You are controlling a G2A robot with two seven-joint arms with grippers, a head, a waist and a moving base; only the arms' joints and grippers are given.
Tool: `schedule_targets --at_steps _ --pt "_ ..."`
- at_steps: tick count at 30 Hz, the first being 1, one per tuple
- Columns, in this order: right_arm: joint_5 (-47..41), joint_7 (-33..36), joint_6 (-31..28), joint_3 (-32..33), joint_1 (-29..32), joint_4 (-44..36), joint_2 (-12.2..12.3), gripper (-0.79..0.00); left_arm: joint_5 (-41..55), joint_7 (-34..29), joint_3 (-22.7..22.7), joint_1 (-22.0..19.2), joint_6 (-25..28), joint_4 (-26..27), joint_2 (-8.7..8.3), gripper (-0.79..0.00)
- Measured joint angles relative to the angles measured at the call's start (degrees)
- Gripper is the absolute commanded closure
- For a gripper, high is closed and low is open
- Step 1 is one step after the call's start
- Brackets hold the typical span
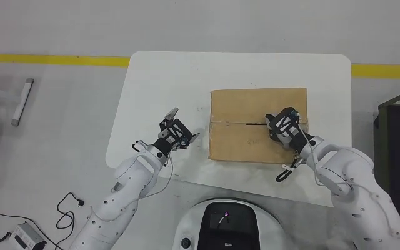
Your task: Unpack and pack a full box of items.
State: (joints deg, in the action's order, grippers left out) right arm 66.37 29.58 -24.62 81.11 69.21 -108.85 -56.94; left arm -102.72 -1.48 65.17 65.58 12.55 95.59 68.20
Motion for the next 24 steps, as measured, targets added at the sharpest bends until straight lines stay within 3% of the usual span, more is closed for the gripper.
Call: schedule_targets --at_steps 11,18,24 --pt "0.04 0.44 -0.05 -0.15 -0.38 0.19 -0.07 0.0 1.35 4.69 -4.07 -3.65 0.77 -7.67 1.29 -0.785" --pt "0.18 0.62 -0.02 -0.26 -0.59 0.26 -0.12 0.0 1.89 8.48 -7.29 -7.91 -1.88 -14.0 2.73 -0.785" --pt "0.44 0.8 -0.18 -0.4 -0.71 0.34 -0.15 0.0 5.82 9.43 -8.09 -10.11 -5.65 -16.49 4.0 -0.785"
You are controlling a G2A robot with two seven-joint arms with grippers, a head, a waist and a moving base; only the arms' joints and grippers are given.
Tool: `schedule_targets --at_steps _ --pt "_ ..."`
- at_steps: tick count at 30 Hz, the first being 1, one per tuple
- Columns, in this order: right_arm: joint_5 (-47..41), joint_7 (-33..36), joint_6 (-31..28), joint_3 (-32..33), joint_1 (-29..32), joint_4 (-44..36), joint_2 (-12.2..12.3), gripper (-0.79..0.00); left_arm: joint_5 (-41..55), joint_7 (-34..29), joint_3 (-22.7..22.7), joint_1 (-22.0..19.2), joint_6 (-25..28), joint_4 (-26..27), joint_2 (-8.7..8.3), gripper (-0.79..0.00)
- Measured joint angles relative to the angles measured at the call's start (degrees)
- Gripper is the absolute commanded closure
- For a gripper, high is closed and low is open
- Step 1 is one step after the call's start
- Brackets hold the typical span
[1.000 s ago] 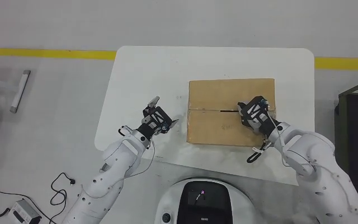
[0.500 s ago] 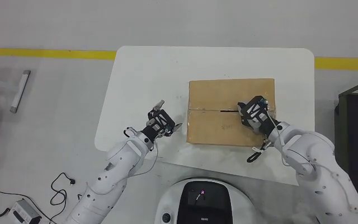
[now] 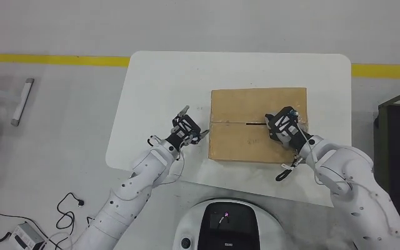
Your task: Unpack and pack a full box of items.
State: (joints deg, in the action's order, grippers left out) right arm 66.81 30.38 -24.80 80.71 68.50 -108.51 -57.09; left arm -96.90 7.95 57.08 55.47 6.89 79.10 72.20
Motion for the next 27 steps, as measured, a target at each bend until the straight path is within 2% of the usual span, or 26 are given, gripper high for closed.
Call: schedule_targets --at_steps 11,27 --pt "0.49 -0.22 -0.04 -0.49 -0.64 0.53 -0.11 0.0 0.97 3.41 2.42 -0.32 -5.5 2.5 0.59 -0.785" --pt "0.42 -0.29 0.19 -0.82 -1.45 0.8 -0.29 0.0 2.89 3.15 5.49 1.69 -2.47 11.9 0.64 -0.785"
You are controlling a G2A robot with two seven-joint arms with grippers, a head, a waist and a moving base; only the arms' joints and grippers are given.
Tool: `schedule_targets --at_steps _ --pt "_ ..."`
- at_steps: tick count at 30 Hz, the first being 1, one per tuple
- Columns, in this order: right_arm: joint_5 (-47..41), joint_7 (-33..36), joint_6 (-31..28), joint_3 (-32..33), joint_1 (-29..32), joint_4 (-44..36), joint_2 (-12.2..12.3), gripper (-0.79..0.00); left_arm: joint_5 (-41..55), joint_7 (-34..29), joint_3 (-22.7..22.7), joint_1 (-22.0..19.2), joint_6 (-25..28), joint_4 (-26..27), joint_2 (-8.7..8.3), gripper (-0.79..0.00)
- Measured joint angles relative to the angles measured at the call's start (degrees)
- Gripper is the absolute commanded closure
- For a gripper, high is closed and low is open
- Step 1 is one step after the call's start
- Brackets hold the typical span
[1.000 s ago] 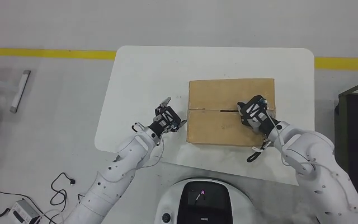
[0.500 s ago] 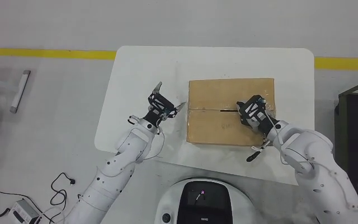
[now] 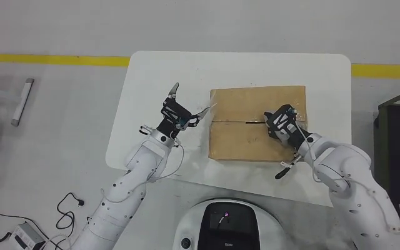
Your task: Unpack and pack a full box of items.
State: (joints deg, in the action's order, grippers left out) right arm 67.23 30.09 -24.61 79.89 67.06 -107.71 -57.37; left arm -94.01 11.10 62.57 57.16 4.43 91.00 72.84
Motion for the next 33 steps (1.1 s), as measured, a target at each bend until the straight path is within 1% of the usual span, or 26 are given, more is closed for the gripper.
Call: schedule_targets --at_steps 8,16,22,33 --pt "-0.8 0.07 0.59 1.54 0.8 -1.69 0.08 0.0 -0.13 0.01 -2.27 -2.02 1.09 0.35 0.82 -0.785" --pt "-2.84 0.02 1.09 6.36 3.58 -4.69 0.48 0.0 -0.15 -0.1 -5.04 -5.78 1.83 -0.52 2.01 -0.785" --pt "-4.98 -0.48 2.62 12.6 6.85 -6.89 0.84 0.0 -0.36 -0.03 -7.16 -8.31 1.92 -1.15 2.97 -0.785" --pt "-8.08 -1.51 2.59 25.0 14.42 -9.36 1.37 0.0 -0.31 -0.76 -11.19 -12.12 1.63 -2.91 4.96 -0.785"
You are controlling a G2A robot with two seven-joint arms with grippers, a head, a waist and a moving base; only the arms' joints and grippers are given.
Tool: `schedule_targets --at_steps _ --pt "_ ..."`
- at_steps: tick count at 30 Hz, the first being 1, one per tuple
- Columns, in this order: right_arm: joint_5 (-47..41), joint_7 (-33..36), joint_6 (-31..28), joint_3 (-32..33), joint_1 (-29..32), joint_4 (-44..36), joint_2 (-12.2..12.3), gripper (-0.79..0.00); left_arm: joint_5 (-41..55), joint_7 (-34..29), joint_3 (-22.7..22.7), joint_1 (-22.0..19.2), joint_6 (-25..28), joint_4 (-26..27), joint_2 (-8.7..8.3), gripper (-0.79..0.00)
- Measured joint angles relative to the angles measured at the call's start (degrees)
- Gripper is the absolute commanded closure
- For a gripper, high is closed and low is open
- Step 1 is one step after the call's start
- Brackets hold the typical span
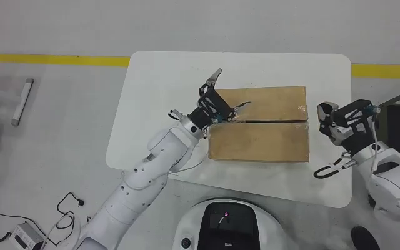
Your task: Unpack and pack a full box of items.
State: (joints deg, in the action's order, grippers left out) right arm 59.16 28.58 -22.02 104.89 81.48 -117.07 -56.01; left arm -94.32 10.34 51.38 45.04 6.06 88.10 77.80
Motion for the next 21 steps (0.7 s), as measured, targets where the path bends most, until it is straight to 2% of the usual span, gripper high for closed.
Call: schedule_targets --at_steps 6,10,14,19,21 --pt "-1.05 -0.94 0.07 3.47 2.37 -0.4 0.03 0.0 -0.35 0.2 -2.63 -1.51 -0.46 -2.13 1.23 -0.785" --pt "-1.76 -1.63 -0.21 4.0 2.99 -0.54 0.02 0.0 -1.06 -0.07 -2.15 -1.35 -0.96 -0.73 1.44 -0.785" --pt "-2.32 -2.59 -0.79 3.34 2.36 -0.38 0.04 0.0 -1.04 -2.04 0.46 -0.05 -0.79 1.74 1.1 -0.785" --pt "-2.27 -2.96 -1.62 2.2 0.75 -0.11 0.16 0.0 -3.11 -9.63 5.62 3.78 -0.67 4.96 0.03 -0.785" --pt "-2.18 -3.02 -1.88 1.83 0.27 0.15 0.2 0.0 -3.45 -12.68 7.16 5.4 1.59 5.29 -0.41 -0.785"
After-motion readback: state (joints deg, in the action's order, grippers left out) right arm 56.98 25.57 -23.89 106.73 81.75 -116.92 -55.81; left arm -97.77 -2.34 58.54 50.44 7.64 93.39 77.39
